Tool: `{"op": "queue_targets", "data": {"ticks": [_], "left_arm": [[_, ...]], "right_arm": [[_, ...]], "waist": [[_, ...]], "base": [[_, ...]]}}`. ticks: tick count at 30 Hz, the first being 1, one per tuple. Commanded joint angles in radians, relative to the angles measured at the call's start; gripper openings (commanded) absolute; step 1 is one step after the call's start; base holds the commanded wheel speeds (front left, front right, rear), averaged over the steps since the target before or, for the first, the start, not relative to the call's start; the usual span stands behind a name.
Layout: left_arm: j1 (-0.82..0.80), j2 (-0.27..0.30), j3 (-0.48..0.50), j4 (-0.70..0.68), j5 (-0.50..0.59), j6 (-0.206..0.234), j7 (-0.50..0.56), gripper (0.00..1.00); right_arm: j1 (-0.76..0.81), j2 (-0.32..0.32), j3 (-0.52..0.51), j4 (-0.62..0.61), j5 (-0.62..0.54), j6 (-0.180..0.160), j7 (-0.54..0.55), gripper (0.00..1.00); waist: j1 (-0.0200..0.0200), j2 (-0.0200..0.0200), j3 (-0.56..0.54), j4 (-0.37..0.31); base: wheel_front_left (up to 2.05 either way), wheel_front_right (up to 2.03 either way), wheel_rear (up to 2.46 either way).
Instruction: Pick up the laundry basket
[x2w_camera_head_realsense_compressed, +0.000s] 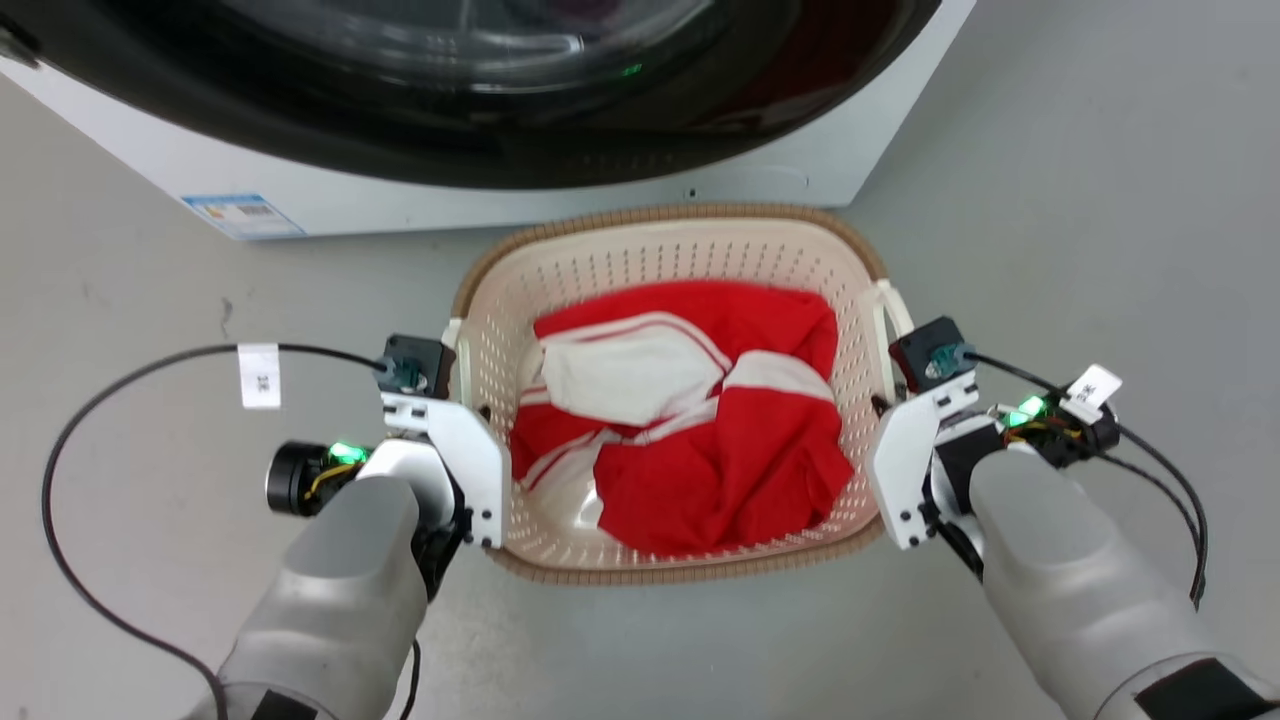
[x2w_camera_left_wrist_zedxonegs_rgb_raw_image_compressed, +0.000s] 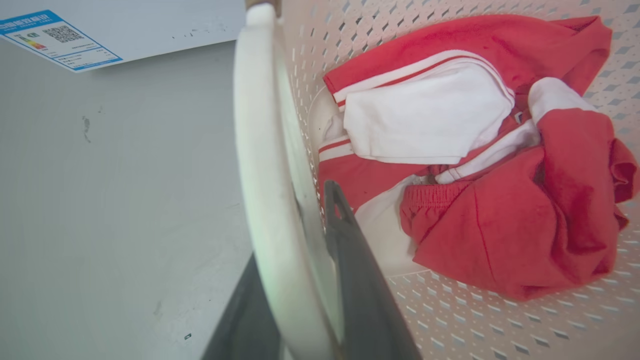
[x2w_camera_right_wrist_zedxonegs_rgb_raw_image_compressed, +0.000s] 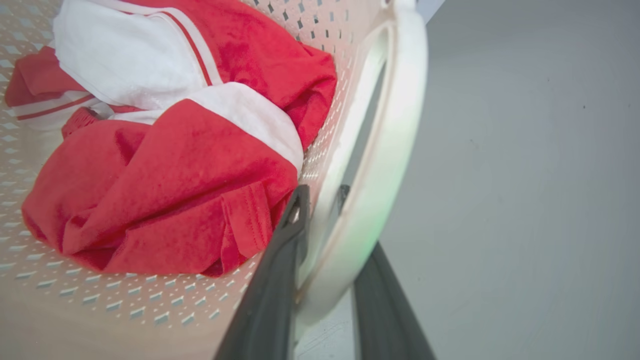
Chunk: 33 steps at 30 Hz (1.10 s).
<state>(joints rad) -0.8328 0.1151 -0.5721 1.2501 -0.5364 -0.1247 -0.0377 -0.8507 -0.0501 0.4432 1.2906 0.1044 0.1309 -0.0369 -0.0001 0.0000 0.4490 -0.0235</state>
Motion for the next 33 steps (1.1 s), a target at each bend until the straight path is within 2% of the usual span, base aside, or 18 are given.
{"op": "queue_targets", "data": {"ticks": [1,19,33], "left_arm": [[0.014,-0.003,-0.011,-0.013,-0.005,-0.009,0.002,0.00],[0.176,0.022,-0.133,-0.037,-0.171,-0.009,0.091,0.00],[0.261,0.025,-0.219,-0.033,-0.269,-0.009,0.163,0.00]], "right_arm": [[0.017,0.000,0.016,-0.004,0.011,0.000,0.002,0.00],[0.170,0.000,0.220,-0.015,0.217,0.000,0.096,0.00],[0.254,0.000,0.352,-0.015,0.349,0.000,0.159,0.00]], "waist": [[0.0001,0.0000,-0.047,0.002],[0.0001,0.0000,-0.289,0.002],[0.0001,0.0000,-0.420,0.007]], "base": [[0.00,0.00,0.00],[0.00,0.00,0.00],[0.00,0.00,0.00]]}}
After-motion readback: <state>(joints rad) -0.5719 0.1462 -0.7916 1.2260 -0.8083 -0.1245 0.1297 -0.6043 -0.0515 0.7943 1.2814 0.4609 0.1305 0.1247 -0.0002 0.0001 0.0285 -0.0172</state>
